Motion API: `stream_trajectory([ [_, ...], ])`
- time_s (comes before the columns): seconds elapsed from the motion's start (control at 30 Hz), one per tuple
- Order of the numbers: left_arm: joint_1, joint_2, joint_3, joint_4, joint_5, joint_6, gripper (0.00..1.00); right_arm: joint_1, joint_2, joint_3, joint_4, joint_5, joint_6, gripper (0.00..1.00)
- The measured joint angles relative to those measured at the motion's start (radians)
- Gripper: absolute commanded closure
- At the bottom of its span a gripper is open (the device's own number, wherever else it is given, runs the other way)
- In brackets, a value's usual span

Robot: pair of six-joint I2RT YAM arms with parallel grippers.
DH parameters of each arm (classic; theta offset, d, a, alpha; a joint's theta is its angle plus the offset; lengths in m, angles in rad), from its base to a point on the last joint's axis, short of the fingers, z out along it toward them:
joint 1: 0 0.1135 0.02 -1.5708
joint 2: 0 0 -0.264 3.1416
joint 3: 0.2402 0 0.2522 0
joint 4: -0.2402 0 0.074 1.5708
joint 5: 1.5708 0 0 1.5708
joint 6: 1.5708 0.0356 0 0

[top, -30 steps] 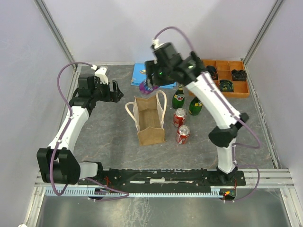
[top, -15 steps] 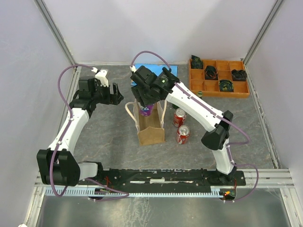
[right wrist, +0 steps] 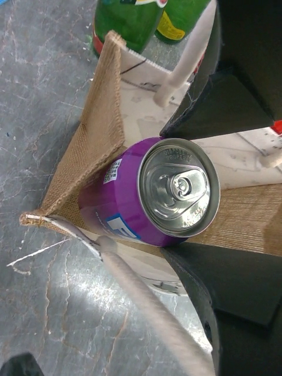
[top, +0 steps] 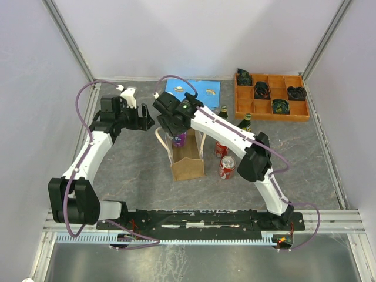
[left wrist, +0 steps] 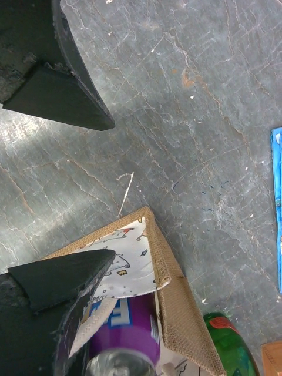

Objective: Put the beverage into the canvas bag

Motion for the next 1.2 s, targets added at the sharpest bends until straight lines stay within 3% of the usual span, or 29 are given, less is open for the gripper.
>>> stream_trajectory([
  [0.53, -0.003, 0.0, -0.037, 0.023, 0.021, -0.001, 0.12, 0.0, 0.066, -0.136, 0.124, 0.029, -0.01, 1.0],
  [1.0, -0.004, -0.008, -0.062, 0.039, 0.023, -0.001, 0.12, 0.0, 0.008, -0.292, 0.328, 0.078, -0.008, 1.0],
  [1.07, -0.006, -0.008, -0.065, 0.04, 0.024, -0.001, 0.12, 0.0, 0.004, -0.303, 0.347, 0.078, -0.007, 0.91],
  [1.2, -0.013, -0.008, -0.066, 0.042, 0.025, -0.001, 0.12, 0.0, 0.002, -0.312, 0.37, 0.075, -0.006, 0.61],
])
